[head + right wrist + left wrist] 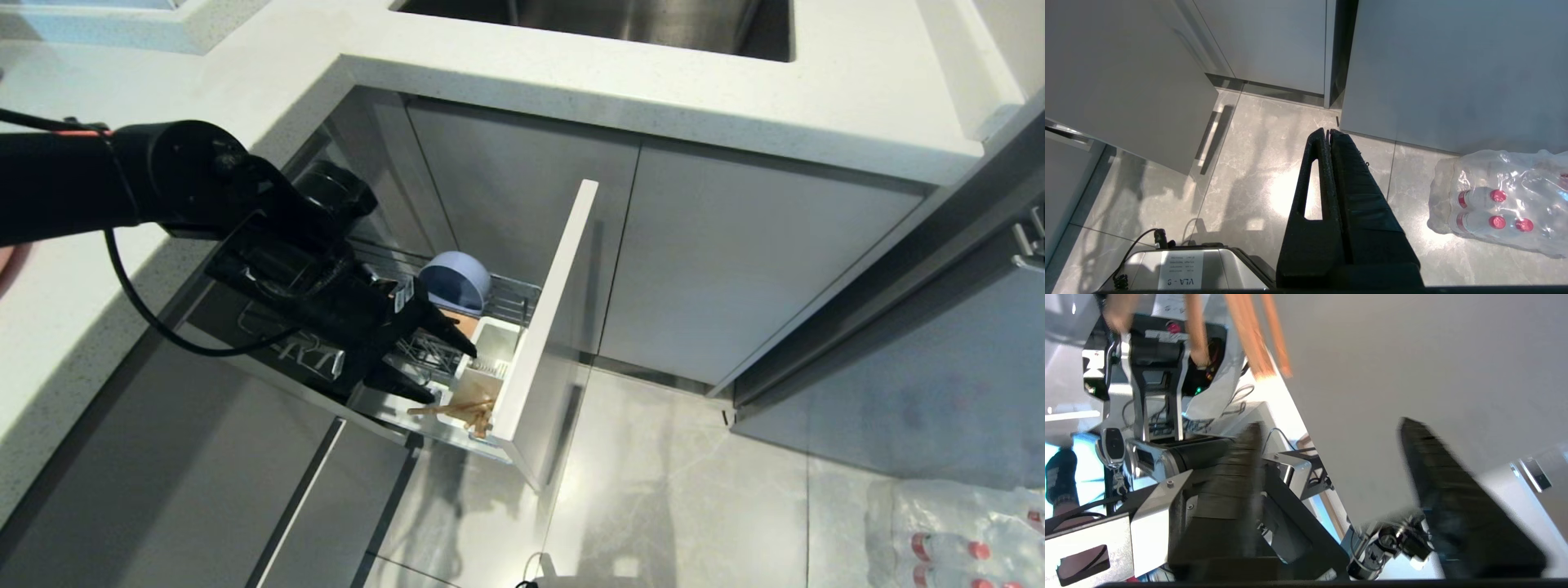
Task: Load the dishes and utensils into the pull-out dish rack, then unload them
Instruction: Pick up the spoon and place it in the cupboard
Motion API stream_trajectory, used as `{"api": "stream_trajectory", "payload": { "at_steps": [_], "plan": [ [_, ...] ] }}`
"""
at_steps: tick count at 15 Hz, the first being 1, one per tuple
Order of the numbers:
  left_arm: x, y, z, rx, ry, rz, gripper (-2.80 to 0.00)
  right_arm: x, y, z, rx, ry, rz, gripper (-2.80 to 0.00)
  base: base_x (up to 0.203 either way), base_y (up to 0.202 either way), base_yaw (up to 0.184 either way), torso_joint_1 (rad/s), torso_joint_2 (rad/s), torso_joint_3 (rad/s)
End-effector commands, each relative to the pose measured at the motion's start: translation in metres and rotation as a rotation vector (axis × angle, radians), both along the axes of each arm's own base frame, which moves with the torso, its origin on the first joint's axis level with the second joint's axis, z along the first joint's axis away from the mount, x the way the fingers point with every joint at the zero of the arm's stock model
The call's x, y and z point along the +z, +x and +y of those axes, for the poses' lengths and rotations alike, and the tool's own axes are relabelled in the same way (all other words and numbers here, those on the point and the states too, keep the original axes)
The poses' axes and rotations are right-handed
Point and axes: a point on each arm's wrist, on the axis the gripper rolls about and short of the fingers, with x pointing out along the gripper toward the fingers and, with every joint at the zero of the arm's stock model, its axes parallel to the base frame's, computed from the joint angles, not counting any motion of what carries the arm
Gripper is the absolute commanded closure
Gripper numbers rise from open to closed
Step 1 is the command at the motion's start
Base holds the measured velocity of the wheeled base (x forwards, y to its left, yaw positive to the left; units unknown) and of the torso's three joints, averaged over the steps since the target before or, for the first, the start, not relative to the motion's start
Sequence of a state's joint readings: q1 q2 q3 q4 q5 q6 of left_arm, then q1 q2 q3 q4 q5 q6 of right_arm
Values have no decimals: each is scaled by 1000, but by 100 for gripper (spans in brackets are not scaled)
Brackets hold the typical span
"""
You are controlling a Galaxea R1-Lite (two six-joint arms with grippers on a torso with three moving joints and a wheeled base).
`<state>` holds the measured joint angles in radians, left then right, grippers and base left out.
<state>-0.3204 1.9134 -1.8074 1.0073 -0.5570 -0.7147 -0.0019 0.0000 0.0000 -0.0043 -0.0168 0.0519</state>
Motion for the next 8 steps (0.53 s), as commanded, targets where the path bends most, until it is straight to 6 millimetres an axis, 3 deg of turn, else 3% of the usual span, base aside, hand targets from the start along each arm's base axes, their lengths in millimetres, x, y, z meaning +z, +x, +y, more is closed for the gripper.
{"api": "stream_trajectory", "payload": {
  "at_steps": [1,5,8],
  "plan": [
    [25,-21,6,-2,-25,-62,0,0,0,0,0,0,0,0,0,0,0,0,0,0],
    [58,-62,10,-38,-54,-143,0,0,0,0,0,0,0,0,0,0,0,0,0,0],
    [88,-104,21,-58,-89,-254,0,0,0,0,-1,0,0,0,0,0,0,0,0,0]
  ]
}}
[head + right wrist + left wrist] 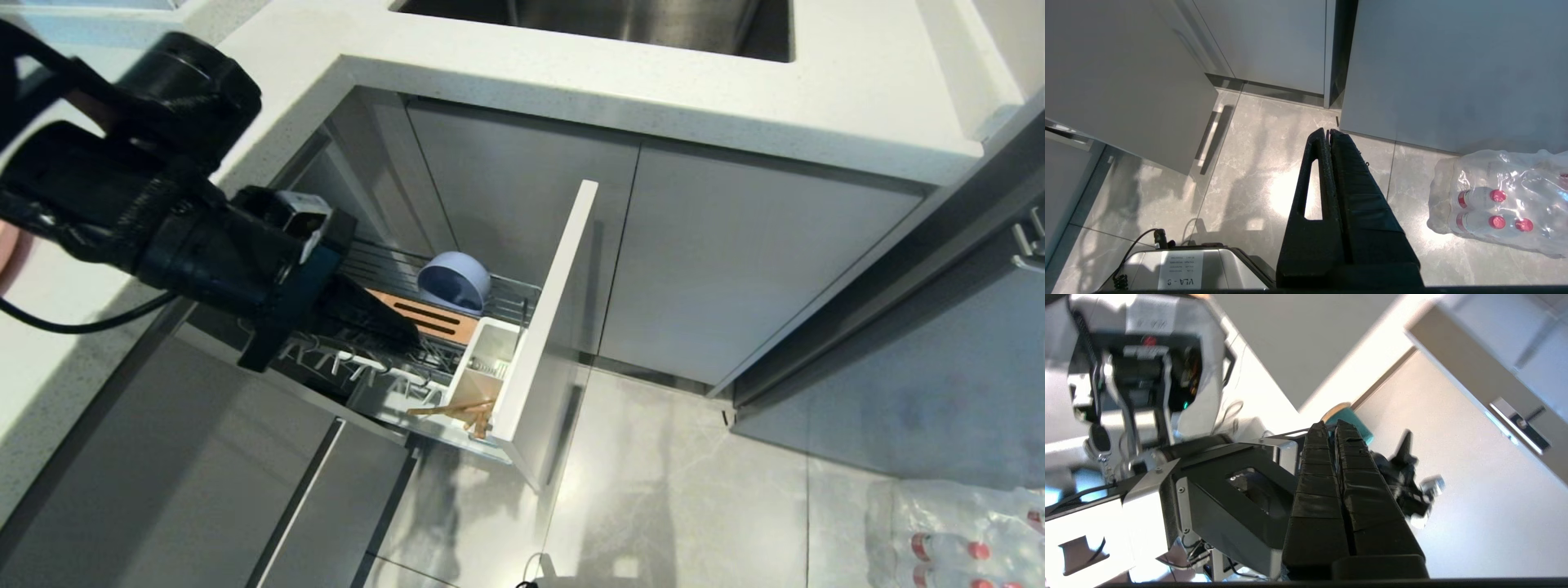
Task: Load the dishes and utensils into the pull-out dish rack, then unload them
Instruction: Pick up the spoon and place it in the cupboard
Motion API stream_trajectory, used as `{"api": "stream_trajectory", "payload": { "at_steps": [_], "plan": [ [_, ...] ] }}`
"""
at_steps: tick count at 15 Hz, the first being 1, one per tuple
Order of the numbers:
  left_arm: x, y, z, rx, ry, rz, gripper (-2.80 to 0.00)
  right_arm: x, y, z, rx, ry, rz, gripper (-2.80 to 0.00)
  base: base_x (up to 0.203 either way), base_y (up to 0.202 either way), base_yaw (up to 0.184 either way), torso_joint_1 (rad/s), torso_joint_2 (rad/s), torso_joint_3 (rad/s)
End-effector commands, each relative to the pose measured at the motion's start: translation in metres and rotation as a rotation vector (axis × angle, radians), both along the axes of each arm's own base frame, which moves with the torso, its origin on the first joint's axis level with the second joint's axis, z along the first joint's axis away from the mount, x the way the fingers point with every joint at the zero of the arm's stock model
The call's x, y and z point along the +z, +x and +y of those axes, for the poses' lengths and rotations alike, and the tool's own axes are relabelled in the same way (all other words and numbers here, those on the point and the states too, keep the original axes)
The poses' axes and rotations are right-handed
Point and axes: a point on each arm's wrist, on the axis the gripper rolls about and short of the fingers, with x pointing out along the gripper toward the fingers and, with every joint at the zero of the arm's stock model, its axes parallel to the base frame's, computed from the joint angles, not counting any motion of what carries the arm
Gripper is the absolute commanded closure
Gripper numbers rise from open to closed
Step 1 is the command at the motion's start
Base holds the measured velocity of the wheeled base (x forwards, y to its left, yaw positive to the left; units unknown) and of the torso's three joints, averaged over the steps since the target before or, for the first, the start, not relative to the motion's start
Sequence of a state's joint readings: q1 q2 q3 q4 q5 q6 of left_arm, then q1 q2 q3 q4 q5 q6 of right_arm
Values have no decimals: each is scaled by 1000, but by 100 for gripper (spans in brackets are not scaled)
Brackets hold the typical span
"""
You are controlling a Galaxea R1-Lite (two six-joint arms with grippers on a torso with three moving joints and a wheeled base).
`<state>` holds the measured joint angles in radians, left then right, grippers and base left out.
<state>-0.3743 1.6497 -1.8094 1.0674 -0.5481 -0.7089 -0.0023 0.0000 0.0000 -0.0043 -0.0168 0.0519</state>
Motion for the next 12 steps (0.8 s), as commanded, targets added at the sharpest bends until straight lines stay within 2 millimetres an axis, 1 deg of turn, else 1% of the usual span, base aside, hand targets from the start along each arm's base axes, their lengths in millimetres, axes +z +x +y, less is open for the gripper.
{"api": "stream_trajectory", "payload": {
  "at_steps": [1,4,8,10,12],
  "plan": [
    [27,-38,13,-5,-43,-107,0,0,0,0,0,0,0,0,0,0,0,0,0,0],
    [58,-87,35,40,-35,-310,0,0,0,0,1,0,0,0,0,0,0,0,0,0],
    [84,-137,67,163,56,-591,0,0,0,0,1,0,1,0,0,0,0,0,0,0],
    [91,-155,80,240,135,-706,0,0,0,0,1,0,2,0,0,0,0,0,0,0],
    [95,-166,89,306,223,-781,0,0,0,0,0,0,1,0,0,0,0,0,0,0]
  ]
}}
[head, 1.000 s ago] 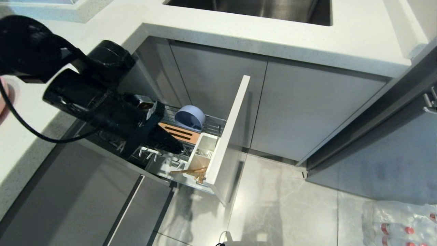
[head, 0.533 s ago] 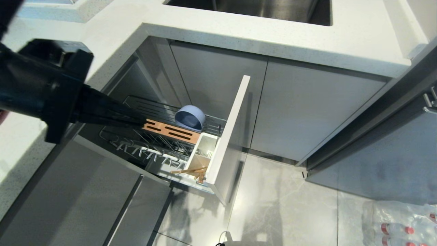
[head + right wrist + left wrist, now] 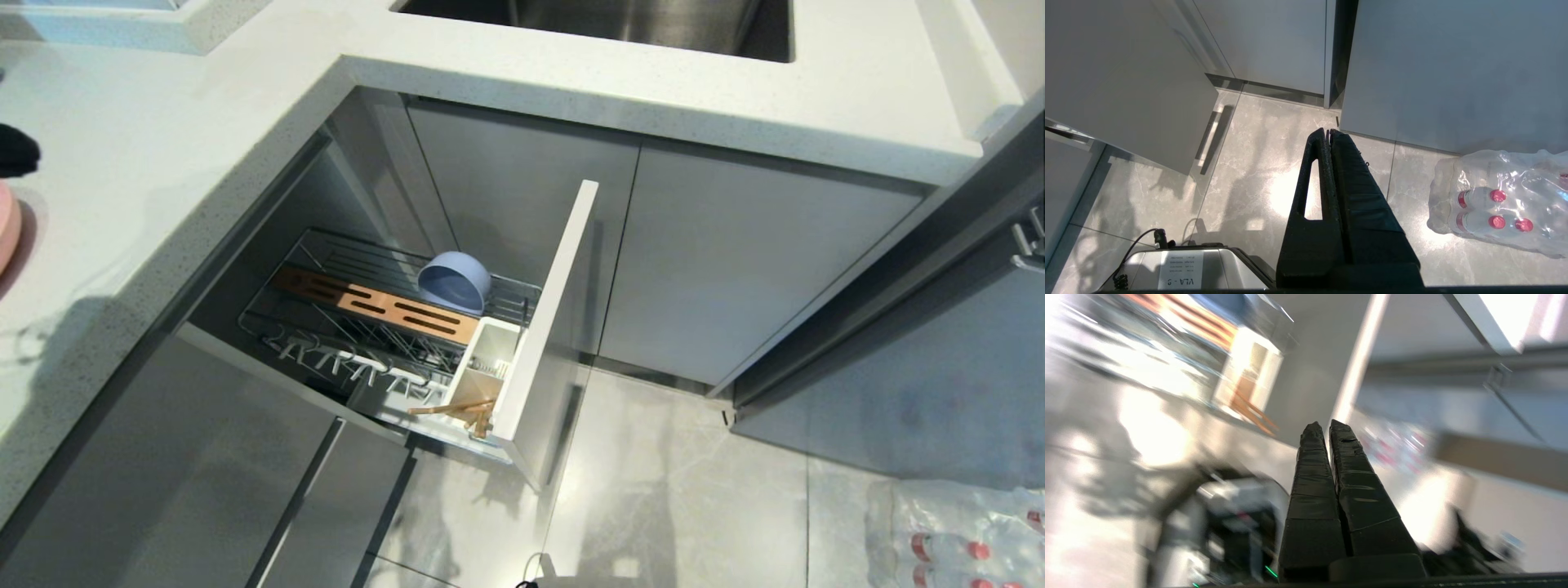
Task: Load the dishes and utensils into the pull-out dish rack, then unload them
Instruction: Pick up the spoon and place it in the cupboard
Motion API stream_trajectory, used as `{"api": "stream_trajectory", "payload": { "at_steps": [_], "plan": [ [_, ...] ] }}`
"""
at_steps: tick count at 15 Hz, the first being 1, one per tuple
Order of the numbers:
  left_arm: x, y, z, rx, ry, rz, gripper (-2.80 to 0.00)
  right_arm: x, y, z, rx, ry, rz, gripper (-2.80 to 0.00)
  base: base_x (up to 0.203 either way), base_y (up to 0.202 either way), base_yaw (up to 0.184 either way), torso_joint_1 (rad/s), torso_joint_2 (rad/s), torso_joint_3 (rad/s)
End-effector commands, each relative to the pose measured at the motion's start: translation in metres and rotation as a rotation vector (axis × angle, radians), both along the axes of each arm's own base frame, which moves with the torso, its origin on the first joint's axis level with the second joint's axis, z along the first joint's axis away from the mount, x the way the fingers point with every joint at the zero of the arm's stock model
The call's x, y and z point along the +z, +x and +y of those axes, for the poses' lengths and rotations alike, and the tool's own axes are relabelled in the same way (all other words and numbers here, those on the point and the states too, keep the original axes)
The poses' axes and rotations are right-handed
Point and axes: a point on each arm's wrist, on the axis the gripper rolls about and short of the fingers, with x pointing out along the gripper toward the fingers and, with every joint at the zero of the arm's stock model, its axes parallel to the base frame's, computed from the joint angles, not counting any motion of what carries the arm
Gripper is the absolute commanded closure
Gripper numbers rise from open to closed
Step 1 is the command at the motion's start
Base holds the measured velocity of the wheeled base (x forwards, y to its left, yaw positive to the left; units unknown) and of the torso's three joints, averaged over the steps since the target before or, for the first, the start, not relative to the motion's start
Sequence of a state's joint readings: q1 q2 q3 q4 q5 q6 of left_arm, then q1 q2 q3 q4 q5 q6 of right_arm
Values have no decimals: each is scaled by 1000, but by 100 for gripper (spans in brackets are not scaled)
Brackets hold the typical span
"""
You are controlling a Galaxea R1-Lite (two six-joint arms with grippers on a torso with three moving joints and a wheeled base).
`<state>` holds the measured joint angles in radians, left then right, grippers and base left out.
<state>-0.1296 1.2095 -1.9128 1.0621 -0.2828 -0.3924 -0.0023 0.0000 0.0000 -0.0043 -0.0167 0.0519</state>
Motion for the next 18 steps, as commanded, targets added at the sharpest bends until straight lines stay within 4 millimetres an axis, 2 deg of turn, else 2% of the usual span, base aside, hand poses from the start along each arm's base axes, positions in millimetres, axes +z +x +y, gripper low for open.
{"api": "stream_trajectory", "payload": {
  "at_steps": [1,5,8,13,18],
  "plan": [
    [3,-17,7,72,35,-58,0,0,0,0,-1,0,0,0,0,0,0,0,0,0],
    [3,-23,23,332,210,-102,0,0,0,0,-1,0,1,0,0,0,0,0,0,0],
    [2,-16,40,516,342,-67,0,0,0,0,-1,0,1,0,0,0,0,0,0,0],
    [1,21,98,721,454,-7,0,0,0,0,1,0,0,0,0,0,0,0,0,0],
    [-3,29,157,759,522,1,0,0,0,0,1,0,0,0,0,0,0,0,0,0]
  ]
}}
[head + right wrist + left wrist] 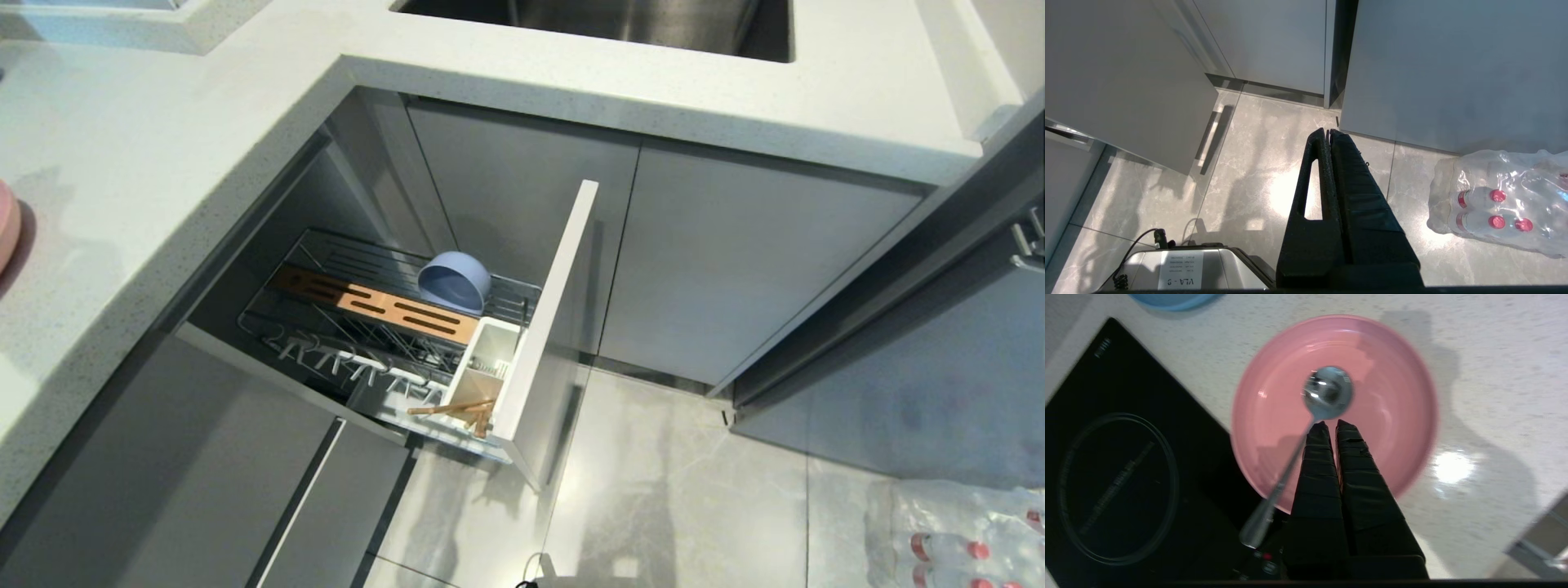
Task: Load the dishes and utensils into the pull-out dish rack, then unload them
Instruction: Pick up the spoon and place it in the cupboard
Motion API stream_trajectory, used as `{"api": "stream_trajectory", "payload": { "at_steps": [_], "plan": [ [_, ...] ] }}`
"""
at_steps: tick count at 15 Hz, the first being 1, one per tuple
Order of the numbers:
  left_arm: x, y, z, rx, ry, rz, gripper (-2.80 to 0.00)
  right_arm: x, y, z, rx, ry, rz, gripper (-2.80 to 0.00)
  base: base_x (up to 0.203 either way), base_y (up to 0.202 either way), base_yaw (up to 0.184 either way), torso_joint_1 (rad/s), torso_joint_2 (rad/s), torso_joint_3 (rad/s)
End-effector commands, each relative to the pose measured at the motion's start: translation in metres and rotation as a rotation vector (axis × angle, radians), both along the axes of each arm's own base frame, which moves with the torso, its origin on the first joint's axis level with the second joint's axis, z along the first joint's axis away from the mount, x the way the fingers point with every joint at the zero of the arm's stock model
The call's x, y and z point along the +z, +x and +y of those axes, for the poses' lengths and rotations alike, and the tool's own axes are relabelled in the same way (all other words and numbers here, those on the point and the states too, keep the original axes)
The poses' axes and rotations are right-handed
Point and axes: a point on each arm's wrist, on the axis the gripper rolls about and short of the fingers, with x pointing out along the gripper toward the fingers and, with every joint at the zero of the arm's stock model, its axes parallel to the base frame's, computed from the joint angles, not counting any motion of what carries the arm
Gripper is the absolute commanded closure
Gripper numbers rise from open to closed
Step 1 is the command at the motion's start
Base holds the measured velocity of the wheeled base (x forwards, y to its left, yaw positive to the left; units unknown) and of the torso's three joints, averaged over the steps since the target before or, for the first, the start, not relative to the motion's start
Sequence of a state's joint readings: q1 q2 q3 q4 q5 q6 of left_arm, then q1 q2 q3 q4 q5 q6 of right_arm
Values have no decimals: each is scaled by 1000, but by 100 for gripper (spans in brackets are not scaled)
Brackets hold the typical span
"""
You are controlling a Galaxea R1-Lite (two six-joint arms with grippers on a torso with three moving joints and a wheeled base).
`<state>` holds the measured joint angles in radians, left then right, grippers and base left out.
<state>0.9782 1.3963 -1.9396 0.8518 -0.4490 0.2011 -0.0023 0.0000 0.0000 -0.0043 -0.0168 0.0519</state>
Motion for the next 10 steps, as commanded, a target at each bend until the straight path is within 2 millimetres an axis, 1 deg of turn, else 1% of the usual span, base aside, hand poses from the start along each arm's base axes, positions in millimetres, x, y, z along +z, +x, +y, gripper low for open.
{"api": "stream_trajectory", "payload": {
  "at_steps": [1,3,5,7,10],
  "plan": [
    [-10,5,28,18,-20,43,0,0,0,0,1,0,0,0,0,0,0,0,0,0],
    [-14,6,42,3,0,69,0,0,0,0,0,0,1,0,0,0,0,0,0,0],
    [-17,9,50,0,-5,75,0,0,0,0,0,0,1,0,0,0,0,0,0,0],
    [-19,8,55,4,1,90,0,0,0,0,1,0,0,0,0,0,0,0,0,0],
    [-23,8,53,-5,-20,117,0,0,0,0,1,0,0,0,0,0,0,0,0,0]
  ]
}}
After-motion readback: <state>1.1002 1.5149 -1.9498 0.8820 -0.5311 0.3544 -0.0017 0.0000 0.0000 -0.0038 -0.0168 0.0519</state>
